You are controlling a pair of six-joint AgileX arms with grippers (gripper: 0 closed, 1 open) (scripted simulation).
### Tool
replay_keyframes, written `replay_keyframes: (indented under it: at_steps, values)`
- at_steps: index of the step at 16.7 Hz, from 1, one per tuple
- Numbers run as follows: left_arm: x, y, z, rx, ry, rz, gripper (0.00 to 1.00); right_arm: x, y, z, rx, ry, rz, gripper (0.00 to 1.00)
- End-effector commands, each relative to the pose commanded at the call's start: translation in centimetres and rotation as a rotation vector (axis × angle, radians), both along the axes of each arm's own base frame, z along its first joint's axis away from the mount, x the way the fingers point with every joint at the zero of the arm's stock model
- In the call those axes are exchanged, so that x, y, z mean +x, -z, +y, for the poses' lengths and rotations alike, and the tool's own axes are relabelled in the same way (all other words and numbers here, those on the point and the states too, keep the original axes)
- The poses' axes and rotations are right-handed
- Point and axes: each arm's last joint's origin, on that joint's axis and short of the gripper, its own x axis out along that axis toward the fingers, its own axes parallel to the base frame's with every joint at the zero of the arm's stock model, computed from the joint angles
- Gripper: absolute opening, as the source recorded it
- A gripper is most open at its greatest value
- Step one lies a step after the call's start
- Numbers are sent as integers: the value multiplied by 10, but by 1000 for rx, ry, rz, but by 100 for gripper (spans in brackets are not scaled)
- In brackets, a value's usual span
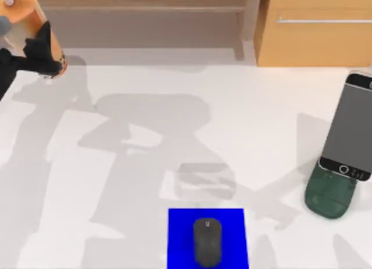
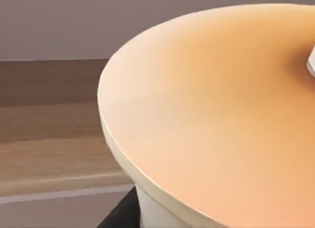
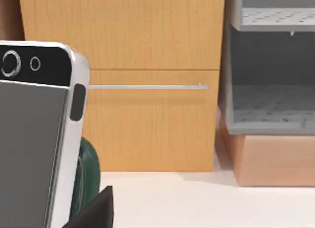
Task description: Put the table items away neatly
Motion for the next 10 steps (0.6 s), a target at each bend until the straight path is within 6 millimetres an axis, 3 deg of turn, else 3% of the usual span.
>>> replay_keyframes:
  at_steps: [6,10]
  values:
    - [54,-59,-76,-59,127,-39,0,0,0,0,0,0,0,100]
    - [84,-88,-109,-66,72,-2,0,0,0,0,0,0,0,100]
